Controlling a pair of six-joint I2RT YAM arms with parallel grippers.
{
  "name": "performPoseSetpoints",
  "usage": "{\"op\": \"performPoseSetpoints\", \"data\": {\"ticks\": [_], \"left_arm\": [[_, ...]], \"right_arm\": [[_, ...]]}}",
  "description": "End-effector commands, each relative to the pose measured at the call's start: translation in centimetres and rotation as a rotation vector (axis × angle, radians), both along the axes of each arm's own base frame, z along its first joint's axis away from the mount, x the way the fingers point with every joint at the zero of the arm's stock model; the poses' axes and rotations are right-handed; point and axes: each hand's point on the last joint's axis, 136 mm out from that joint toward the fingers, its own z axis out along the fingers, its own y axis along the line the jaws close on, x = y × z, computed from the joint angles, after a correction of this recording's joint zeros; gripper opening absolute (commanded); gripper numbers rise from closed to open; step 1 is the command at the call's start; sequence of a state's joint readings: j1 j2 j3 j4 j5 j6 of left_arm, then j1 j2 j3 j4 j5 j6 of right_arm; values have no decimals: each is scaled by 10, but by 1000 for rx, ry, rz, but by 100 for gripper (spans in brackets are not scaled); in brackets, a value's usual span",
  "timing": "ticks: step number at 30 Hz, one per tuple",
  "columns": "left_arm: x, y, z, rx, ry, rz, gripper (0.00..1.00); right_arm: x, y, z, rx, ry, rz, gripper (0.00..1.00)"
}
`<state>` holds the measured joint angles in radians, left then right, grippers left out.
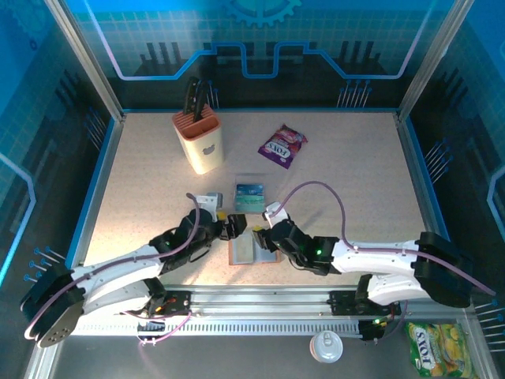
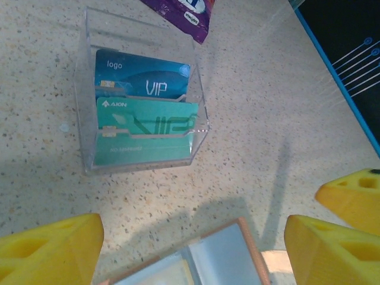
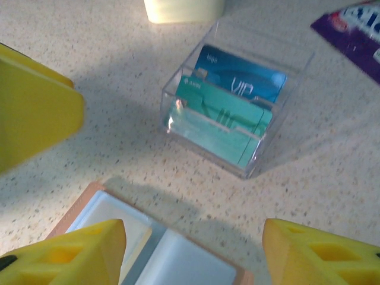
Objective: Take the credit cards out of the card holder
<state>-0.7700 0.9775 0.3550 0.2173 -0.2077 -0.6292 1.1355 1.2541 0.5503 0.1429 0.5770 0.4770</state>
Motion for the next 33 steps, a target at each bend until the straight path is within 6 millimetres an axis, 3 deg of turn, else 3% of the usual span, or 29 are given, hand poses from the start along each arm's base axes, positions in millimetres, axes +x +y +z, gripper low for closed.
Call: {"op": "performPoseSetpoints", "data": {"ticks": [1, 9, 16, 22, 33], "left_arm": [[-9, 10, -7, -16, 90, 18, 81], [-19, 19, -17, -61, 240, 29, 76], [-31, 15, -36, -89, 446, 12, 45], [-41, 2, -50, -196, 581, -28, 28], [-57, 13, -78, -131, 722, -2, 15]], "right_arm": [[-9, -5, -4, 59, 137, -32, 64], [-16, -3, -6, 139, 310, -45, 63], [-17, 4, -8, 198, 433, -41, 62], [-20, 16, -13, 211, 504, -15, 60], [-22, 48, -34, 206, 652, 37, 55]]}}
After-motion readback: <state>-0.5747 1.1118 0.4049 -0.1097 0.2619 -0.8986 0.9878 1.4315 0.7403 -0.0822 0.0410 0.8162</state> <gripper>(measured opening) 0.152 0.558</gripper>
